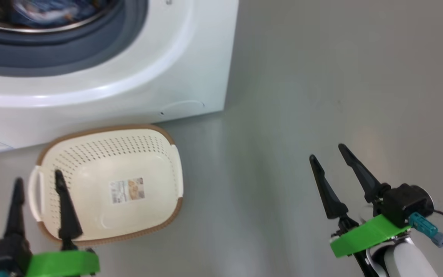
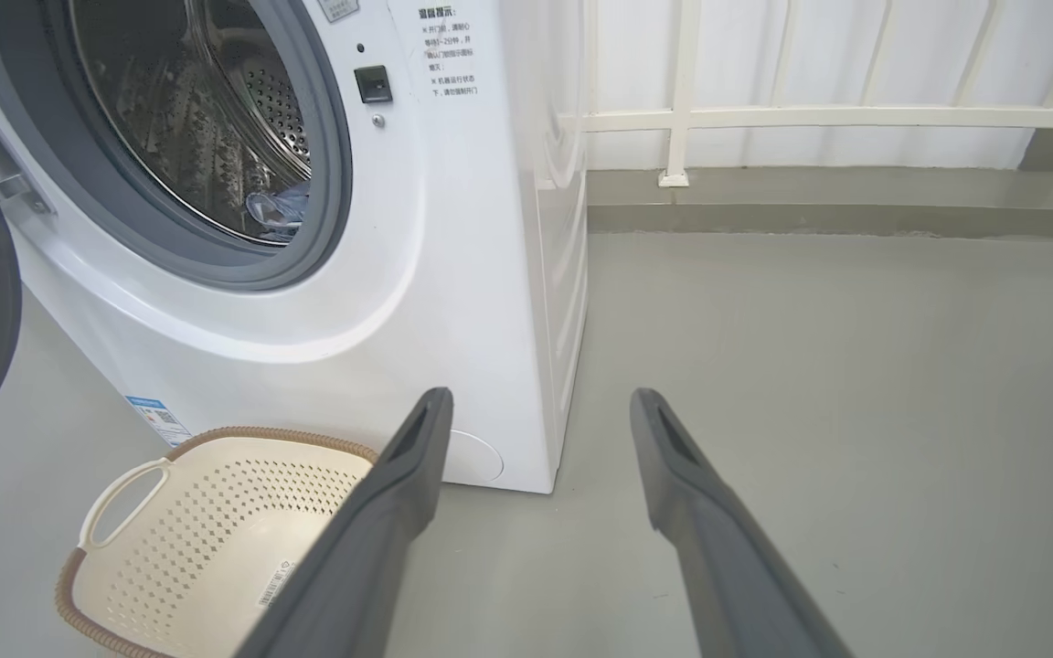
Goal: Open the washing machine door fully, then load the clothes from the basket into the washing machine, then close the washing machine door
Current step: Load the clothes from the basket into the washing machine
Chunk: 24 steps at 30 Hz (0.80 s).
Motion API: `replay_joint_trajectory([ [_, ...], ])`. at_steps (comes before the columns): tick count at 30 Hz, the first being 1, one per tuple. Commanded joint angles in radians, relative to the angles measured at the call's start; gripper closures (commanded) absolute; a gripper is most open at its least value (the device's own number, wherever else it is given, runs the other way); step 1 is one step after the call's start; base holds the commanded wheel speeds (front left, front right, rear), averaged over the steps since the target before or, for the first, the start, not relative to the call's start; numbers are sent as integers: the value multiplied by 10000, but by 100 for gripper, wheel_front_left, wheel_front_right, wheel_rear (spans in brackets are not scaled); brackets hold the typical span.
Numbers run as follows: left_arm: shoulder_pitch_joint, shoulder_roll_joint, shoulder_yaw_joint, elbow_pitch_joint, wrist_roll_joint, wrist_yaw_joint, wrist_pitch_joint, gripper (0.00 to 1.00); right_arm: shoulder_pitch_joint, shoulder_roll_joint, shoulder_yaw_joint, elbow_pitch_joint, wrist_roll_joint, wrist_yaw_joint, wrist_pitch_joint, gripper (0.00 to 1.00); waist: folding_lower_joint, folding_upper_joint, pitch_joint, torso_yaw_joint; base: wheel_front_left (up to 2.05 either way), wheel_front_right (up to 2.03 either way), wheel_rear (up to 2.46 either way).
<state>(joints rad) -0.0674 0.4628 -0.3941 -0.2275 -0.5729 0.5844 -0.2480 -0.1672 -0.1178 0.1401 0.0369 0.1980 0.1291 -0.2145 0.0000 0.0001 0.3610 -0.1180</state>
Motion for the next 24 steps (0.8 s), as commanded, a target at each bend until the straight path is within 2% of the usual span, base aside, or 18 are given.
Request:
replay_joint_trajectory([
  [1,53,157,273,-217,185,-72,-95,0,282,-76,125,-350,-66,16,76,0,0,-1,-758,563,0,0,0],
  [13,868,-277,-142,405,318,-641,-129,0,1463,-7,-153,-984,-295,16,747,0,0,-1,-2234,962,0,0,0],
  [24,1204,-387,-35,687,363,-1089,-135,0,2067,101,-197,-1485,-420,16,1130,0,0,-1,-3015,978,0,0,0],
])
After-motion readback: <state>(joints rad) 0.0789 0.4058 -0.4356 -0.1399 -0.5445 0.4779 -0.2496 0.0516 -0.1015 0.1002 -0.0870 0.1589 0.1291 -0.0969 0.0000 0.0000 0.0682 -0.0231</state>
